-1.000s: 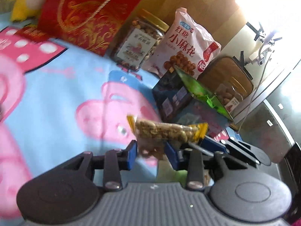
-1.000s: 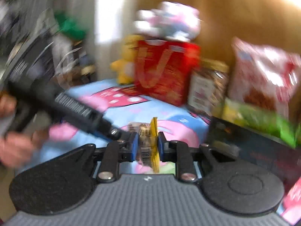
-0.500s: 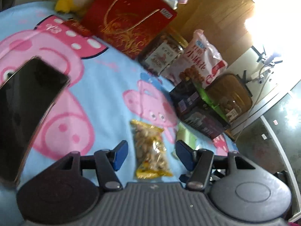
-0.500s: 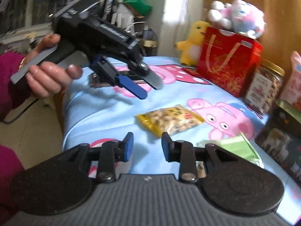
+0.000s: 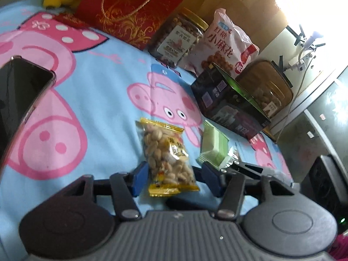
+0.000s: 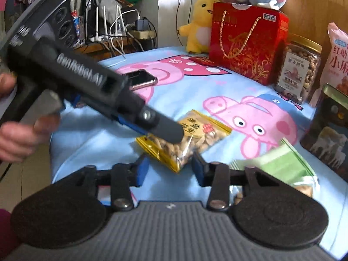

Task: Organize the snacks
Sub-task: 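Grasp the yellow-labeled peanut bag with the left gripper, then carry the peanut bag into the tin and open the left gripper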

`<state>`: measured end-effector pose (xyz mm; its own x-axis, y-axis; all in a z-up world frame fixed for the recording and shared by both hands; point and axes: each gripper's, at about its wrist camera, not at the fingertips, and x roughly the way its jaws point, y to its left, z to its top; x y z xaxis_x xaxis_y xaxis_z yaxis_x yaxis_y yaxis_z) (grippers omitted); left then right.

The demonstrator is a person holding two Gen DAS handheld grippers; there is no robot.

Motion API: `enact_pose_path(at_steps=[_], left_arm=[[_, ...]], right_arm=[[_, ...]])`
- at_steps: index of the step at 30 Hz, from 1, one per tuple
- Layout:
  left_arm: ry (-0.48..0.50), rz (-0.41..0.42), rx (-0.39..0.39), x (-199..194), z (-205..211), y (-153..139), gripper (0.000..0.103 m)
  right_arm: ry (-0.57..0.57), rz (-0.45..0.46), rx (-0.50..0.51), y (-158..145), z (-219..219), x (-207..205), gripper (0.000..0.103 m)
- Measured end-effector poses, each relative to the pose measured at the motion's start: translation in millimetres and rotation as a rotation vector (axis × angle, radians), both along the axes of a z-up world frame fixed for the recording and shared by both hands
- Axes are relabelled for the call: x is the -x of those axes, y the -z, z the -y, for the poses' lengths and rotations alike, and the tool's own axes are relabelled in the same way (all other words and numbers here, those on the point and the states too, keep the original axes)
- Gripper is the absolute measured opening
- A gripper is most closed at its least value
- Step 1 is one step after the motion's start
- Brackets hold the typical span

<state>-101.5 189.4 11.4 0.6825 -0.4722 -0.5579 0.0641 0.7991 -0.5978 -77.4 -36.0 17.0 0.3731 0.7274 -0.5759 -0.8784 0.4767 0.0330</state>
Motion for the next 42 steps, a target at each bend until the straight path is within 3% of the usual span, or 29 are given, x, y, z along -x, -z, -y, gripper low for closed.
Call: enact_pose_path(at_steps=[2,7,12,18,25,30,39,42], left_arm=[[-0.010,0.009,-0.040,2,3,-2,0.038],[0.027,0.055,-0.045,9,13,-15,0.038],[0.077,0.135,-0.082,9,36,-41,0.038],[0.195,0.176,-0.129,-6,79,-55,0.038],[0.311,0.235,-0.186,-53,140,-76,0.038],[0.349,0.284,-0.198,-109,176,-97,0.038],[0.325,0.241,-0.216,-199,221,-85,0.040],[0.309,0.209,-0.229,-209,228,-78,0.043]], right_arm=[[0.009,-0.003,-0.023,-2,2,1,0.035],[0.043,0.030,-0.077,-14,18,8,0.028],[0.103,0.104,-0.130,-29,45,16,0.028],[0.217,0.164,-0.158,-30,84,18,0.028],[0.386,0.206,-0.198,-46,129,-14,0.028],[0.487,0.225,-0.218,-61,153,-64,0.028],[0.612,0.194,-0.156,-43,172,-139,0.030],[0.665,0.191,-0.160,-39,180,-141,0.042]])
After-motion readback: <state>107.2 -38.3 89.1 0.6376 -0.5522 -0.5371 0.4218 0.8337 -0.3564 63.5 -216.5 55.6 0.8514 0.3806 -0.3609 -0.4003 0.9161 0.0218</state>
